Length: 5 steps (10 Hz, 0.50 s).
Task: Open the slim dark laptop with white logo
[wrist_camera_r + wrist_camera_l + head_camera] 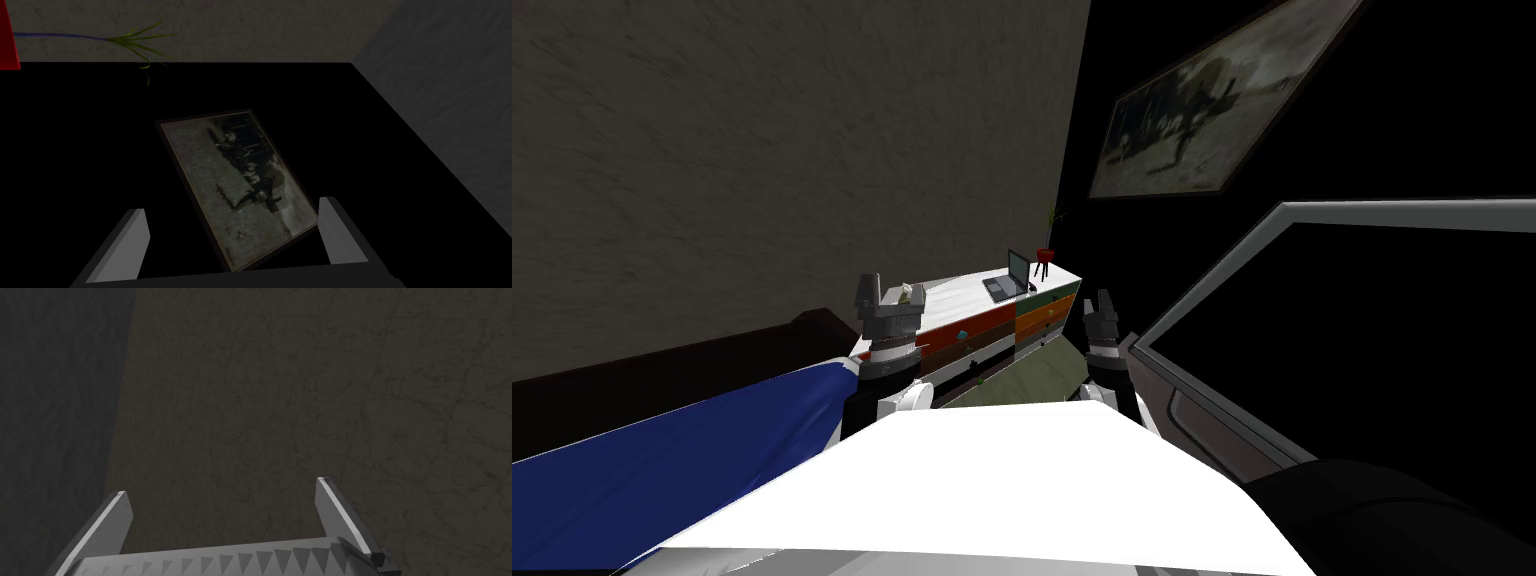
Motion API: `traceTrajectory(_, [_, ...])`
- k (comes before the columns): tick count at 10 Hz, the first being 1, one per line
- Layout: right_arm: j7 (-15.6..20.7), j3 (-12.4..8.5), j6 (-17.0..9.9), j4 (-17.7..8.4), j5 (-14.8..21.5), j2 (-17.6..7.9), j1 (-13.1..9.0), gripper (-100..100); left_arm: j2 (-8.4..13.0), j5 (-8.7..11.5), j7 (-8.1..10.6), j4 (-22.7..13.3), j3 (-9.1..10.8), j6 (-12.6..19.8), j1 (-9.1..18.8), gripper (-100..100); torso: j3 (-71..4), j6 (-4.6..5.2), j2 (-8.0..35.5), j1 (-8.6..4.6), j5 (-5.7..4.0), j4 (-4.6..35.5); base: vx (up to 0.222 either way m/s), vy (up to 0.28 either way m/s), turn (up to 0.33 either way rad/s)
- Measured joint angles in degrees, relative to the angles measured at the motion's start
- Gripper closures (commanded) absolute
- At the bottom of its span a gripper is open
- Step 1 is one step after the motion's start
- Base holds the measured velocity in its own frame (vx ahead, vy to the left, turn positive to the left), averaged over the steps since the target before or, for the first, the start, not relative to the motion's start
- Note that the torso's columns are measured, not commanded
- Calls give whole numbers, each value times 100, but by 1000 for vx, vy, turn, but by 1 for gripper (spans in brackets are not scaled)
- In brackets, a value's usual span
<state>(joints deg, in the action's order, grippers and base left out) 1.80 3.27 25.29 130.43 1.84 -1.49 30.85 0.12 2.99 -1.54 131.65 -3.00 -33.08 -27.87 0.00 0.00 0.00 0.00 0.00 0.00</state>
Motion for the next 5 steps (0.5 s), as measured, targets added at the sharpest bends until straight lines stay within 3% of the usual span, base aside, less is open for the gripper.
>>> traceTrajectory(2, [0,0,0,0,0,0,0,0,0,0,0,0,0,0,0,0,-1200,0,597,0,0,600,0,0,0])
traceTrajectory(5, [0,0,0,1,0,0,0,0,0,0,0,1,0,0,0,0,-3692,0,1845,0,0,1846,0,0,0])
